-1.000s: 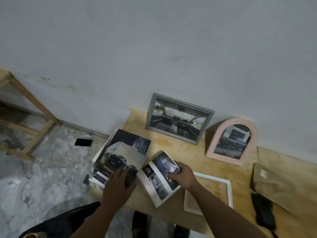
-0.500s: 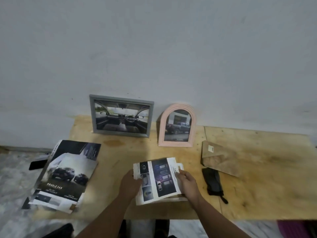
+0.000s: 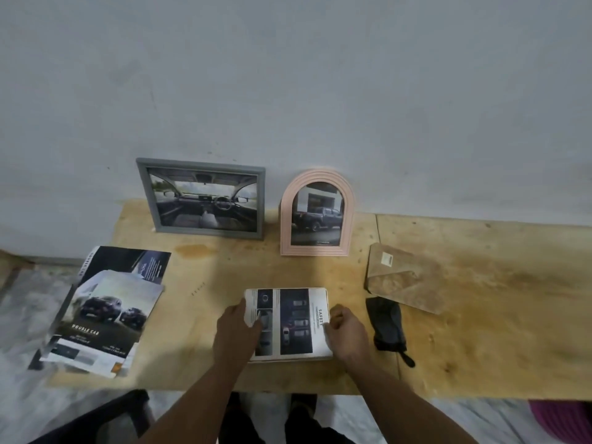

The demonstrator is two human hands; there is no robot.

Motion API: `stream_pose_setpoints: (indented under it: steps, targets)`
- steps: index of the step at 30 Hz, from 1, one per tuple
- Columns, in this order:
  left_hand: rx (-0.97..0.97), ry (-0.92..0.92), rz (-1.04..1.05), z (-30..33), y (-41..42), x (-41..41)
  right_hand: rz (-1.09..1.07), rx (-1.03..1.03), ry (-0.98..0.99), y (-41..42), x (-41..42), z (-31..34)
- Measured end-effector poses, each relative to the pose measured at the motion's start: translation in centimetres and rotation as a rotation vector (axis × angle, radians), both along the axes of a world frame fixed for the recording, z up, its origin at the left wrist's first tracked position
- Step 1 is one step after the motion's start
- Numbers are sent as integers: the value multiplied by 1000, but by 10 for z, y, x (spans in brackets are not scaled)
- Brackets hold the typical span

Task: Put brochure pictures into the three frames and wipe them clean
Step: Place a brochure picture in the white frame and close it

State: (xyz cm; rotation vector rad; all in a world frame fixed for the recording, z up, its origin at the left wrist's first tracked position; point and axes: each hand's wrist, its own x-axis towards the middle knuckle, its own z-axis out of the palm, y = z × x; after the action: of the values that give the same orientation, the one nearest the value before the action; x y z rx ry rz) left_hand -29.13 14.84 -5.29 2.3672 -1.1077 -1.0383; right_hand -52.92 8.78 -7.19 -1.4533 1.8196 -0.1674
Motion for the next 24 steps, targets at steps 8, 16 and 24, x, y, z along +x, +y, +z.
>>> stream_pose_setpoints:
  steps: [8,16,24]
  targets:
    - [148,-53,-162,-7,13,3,454,-126,212,-1,-13,-5]
    - [208,-154,-329,-10,15,4,605,-63,293,1,-20,-5]
    - [203,-140,-329,-13,16,7,473,-159,63,-30,-42,14]
